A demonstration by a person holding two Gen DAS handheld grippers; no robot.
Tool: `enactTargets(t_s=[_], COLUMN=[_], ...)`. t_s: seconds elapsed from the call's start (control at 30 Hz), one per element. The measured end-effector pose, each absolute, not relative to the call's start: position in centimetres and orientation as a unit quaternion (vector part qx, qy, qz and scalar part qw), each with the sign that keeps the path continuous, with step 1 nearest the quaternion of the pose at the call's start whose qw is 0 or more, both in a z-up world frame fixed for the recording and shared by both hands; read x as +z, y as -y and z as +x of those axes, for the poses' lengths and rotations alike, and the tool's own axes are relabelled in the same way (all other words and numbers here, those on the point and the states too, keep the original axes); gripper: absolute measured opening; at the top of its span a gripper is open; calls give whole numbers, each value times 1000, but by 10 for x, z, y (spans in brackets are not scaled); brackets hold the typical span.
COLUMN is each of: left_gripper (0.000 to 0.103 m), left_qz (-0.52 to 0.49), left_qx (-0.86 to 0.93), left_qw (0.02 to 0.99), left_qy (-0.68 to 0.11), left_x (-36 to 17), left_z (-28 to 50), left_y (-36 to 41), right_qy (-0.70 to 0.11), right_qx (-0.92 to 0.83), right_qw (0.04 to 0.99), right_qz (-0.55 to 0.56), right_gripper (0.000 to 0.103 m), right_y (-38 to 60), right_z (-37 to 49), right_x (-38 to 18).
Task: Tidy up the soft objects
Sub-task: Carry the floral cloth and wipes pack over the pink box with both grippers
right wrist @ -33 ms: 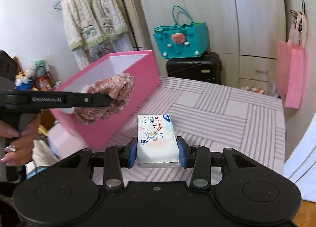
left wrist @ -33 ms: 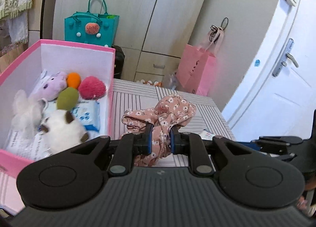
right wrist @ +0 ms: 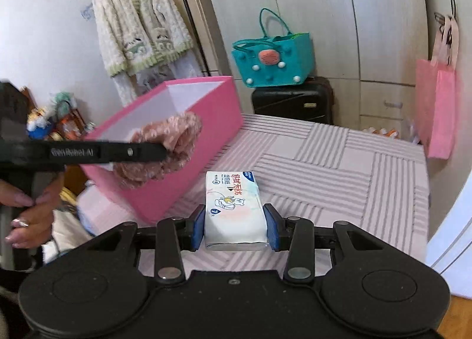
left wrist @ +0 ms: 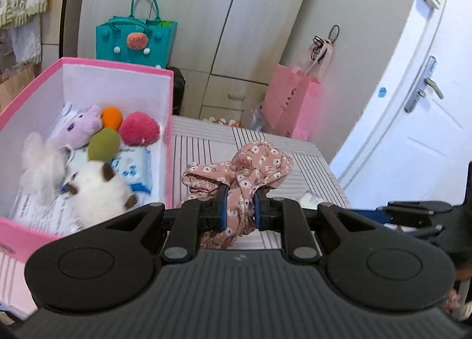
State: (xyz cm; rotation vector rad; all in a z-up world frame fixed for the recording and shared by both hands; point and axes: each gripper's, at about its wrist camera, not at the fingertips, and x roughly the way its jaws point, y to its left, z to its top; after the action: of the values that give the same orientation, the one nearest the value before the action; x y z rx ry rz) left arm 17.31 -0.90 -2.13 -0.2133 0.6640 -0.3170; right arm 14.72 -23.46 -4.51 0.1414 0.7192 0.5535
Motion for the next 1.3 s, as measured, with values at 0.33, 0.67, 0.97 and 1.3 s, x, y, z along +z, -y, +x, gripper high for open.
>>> enactTargets(t_s=[0.33, 0.67, 0.97, 1.3], left_gripper=[16, 16, 16, 16], left_qz=[-96, -102, -110, -95], left_qx=[-213, -221, -204, -177], left_qw=[894, 897, 919, 929], left_qy=[-383, -369, -320, -310], left_x=[-4, 20, 49, 42], left_z=[129, 89, 101, 181], left_y=[-41, -100, -139, -147], right_qy=[-391, -384, -361, -319], right_qx=[318, 391, 398, 332], right_qw=[860, 833, 841, 888], right_qz=[76, 78, 67, 15], right_gripper=[46, 47, 47, 47], right_y=[204, 159, 127, 97], right_z=[115, 103, 128, 187], right_x=[-15, 7, 22, 24])
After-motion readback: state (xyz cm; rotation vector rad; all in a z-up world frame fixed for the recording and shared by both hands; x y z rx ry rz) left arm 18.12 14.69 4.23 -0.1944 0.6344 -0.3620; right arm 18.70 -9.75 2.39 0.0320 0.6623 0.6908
